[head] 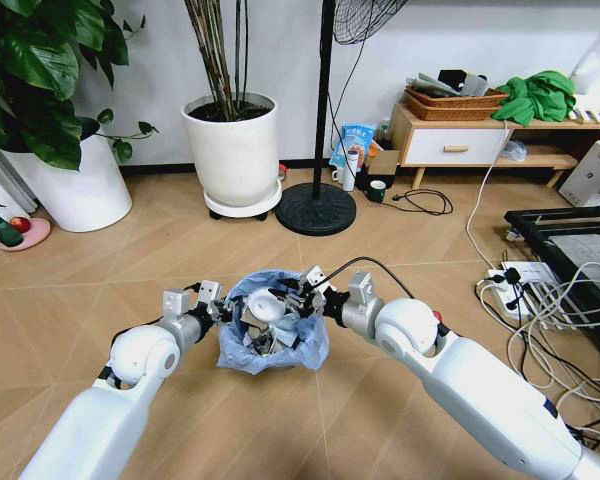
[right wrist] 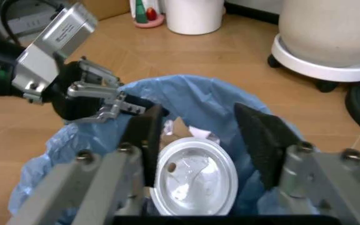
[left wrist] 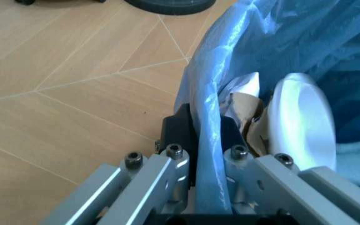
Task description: Pick up the trash bin and place the garbage on the floor into it.
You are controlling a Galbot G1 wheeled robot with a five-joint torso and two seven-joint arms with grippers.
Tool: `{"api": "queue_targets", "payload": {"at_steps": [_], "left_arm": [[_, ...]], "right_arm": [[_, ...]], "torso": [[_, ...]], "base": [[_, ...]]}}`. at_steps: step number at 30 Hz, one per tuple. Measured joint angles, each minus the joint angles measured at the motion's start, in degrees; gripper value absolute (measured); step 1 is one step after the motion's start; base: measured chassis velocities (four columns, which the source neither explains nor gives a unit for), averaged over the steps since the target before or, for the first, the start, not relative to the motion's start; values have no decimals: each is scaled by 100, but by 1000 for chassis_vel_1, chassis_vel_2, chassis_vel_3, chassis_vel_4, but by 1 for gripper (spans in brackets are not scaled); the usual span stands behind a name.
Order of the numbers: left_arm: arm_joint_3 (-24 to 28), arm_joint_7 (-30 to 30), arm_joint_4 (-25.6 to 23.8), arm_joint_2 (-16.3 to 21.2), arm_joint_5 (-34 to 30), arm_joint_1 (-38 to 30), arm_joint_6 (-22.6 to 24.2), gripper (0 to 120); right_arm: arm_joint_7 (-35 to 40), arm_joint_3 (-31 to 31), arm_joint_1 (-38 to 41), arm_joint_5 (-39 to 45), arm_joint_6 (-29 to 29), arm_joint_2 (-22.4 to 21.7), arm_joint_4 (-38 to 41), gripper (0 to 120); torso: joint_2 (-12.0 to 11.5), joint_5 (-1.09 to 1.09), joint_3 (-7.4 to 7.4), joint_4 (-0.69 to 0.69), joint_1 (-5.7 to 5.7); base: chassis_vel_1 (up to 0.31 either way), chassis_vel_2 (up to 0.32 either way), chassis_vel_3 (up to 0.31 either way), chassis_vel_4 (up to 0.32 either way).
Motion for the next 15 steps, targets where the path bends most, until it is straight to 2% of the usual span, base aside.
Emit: {"api": "queue_targets", "payload": {"at_steps": [3, 7, 9, 10, 13, 15], "left_arm": [[-25, 1, -12, 3, 0, 17, -7, 1], [-49, 2, -27, 10, 2, 43, -9, 1], [-81, 5, -51, 14, 7, 73, -13, 1], [-81, 5, -51, 14, 7, 73, -13, 1], [-109, 9, -72, 8, 24, 105, -25, 1], [-115, 10, -87, 8, 24, 112, -26, 1]], "right_arm": [[132, 210, -55, 34, 4, 27, 51, 61], [297, 475, -112, 20, 39, -1, 106, 71], [442, 757, -197, -69, 126, -165, 151, 83], [442, 757, -197, -69, 126, -165, 151, 83], [847, 1085, -313, -82, 198, -287, 26, 95], [909, 1193, -354, -104, 203, -294, -41, 99]], "torso": [[0, 0, 0, 0, 0], [0, 0, 0, 1, 0], [0, 1, 0, 0, 0], [0, 1, 0, 0, 0], [0, 0, 0, 0, 0], [0, 1, 0, 0, 0]], "base": [[0, 0, 0, 0], [0, 0, 0, 0], [0, 0, 0, 0], [0, 0, 0, 0], [0, 0, 0, 0], [0, 0, 0, 0]]}}
